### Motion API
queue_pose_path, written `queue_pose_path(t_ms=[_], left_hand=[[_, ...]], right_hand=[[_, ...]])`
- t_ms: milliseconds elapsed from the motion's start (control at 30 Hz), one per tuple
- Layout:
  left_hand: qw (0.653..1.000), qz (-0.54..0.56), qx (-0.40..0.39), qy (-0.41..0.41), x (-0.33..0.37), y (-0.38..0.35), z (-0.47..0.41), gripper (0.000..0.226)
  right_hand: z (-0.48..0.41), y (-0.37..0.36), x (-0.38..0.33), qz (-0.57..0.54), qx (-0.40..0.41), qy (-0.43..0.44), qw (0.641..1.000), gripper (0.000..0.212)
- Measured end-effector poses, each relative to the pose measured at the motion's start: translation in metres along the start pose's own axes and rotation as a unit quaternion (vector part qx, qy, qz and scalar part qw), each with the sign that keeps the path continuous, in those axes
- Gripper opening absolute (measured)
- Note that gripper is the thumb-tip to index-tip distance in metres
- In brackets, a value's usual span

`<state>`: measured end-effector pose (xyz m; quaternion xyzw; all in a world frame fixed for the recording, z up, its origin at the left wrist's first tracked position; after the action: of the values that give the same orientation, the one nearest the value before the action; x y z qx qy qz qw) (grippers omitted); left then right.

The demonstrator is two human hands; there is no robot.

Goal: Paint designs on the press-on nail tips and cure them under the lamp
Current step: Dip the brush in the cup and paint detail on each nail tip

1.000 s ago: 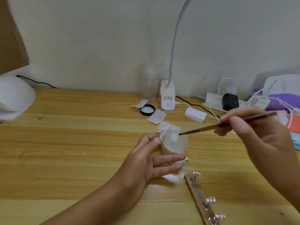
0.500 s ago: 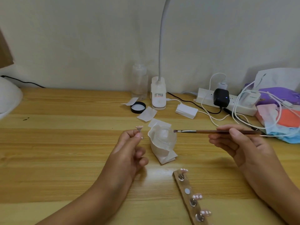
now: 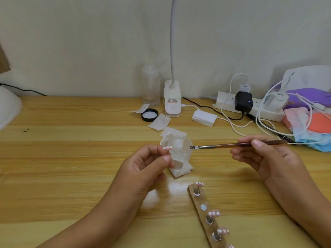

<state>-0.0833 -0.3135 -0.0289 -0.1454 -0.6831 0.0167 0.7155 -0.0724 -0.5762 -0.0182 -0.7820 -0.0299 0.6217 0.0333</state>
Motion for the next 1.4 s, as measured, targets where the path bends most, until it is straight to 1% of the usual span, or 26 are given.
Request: queue_pose_path(t_ms=[100, 233, 367, 400, 467, 500, 533, 567, 633, 667, 700, 767, 867, 1000, 1033, 1100, 1167, 1200, 1267, 1400], left_hand=[[0.999, -0.020, -0.026, -0.009, 0.001, -0.002, 0.001, 0.022], [0.997, -0.046, -0.066, -0.014, 0.003, -0.006, 0.003, 0.017], [0.994, -0.068, -0.088, -0.026, 0.004, -0.009, 0.004, 0.019], [0.993, -0.074, -0.091, -0.028, 0.004, -0.010, 0.004, 0.020], [0.992, -0.084, -0.093, -0.031, 0.004, -0.010, 0.004, 0.022], [0.991, -0.089, -0.092, -0.032, 0.003, -0.010, 0.003, 0.023], [0.991, -0.092, -0.091, -0.032, 0.003, -0.010, 0.003, 0.023], [0.991, -0.094, -0.091, -0.033, 0.004, -0.011, 0.003, 0.023], [0.991, -0.097, -0.090, -0.033, 0.006, -0.012, 0.003, 0.023], [0.991, -0.101, -0.087, -0.032, 0.006, -0.012, 0.003, 0.021], [0.991, -0.103, -0.083, -0.030, 0.006, -0.012, 0.003, 0.016], [0.991, -0.102, -0.078, -0.029, 0.007, -0.013, 0.004, 0.008], [0.992, -0.098, -0.076, -0.031, 0.007, -0.014, 0.005, 0.008], [0.992, -0.092, -0.087, -0.029, 0.006, -0.014, 0.005, 0.008], [0.991, -0.094, -0.090, -0.031, 0.006, -0.014, 0.005, 0.007], [0.990, -0.100, -0.092, -0.036, 0.004, -0.013, 0.005, 0.012], [0.990, -0.103, -0.091, -0.037, 0.004, -0.013, 0.005, 0.013], [0.990, -0.104, -0.092, -0.036, 0.004, -0.013, 0.005, 0.011], [0.989, -0.108, -0.091, -0.036, 0.005, -0.013, 0.006, 0.008], [0.990, -0.109, -0.088, -0.032, 0.005, -0.013, 0.006, 0.007]], right_hand=[[0.002, 0.005, 0.002, 0.009, 0.012, 0.002, 1.000, 0.026], [0.004, 0.006, -0.002, -0.006, 0.027, 0.004, 1.000, 0.027], [0.006, 0.005, -0.009, -0.046, 0.036, 0.014, 0.998, 0.017], [0.006, 0.004, -0.012, -0.048, 0.036, 0.017, 0.998, 0.021], [0.006, 0.004, -0.021, -0.031, 0.035, 0.030, 0.998, 0.045], [0.006, 0.003, -0.025, -0.019, 0.044, 0.044, 0.998, 0.049], [0.007, 0.003, -0.027, -0.015, 0.048, 0.059, 0.997, 0.048], [0.008, 0.002, -0.027, -0.021, 0.045, 0.073, 0.996, 0.041], [0.014, -0.002, -0.021, -0.046, 0.053, 0.090, 0.993, 0.011], [0.018, -0.004, -0.016, -0.058, 0.064, 0.084, 0.993, 0.002], [0.021, -0.006, -0.010, -0.065, 0.070, 0.072, 0.993, 0.009], [0.024, -0.012, -0.008, -0.073, 0.070, 0.063, 0.993, 0.012], [0.025, -0.014, -0.009, -0.068, 0.067, 0.059, 0.994, 0.023], [0.029, -0.019, -0.011, -0.057, 0.051, 0.050, 0.996, 0.021], [0.030, -0.021, -0.013, -0.055, 0.049, 0.048, 0.996, 0.019], [0.030, -0.024, -0.015, -0.053, 0.034, 0.049, 0.997, 0.011], [0.030, -0.025, -0.017, -0.042, 0.022, 0.054, 0.997, 0.032], [0.029, -0.024, -0.016, -0.040, 0.024, 0.057, 0.997, 0.035], [0.029, -0.024, -0.016, -0.041, 0.024, 0.064, 0.997, 0.032], [0.029, -0.026, -0.014, -0.024, 0.015, 0.060, 0.998, 0.039]])
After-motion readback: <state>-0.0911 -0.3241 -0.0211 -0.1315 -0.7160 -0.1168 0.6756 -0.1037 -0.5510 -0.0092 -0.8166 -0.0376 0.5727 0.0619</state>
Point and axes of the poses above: each hand's wrist, its own z-axis away from the middle knuckle, its own y-axis out of the back of the hand, x = y × z, the point moved 3 cm from there along -z, towards the middle knuckle, and after that the axes turned 1 degree about -x, right-handed, at the moved point
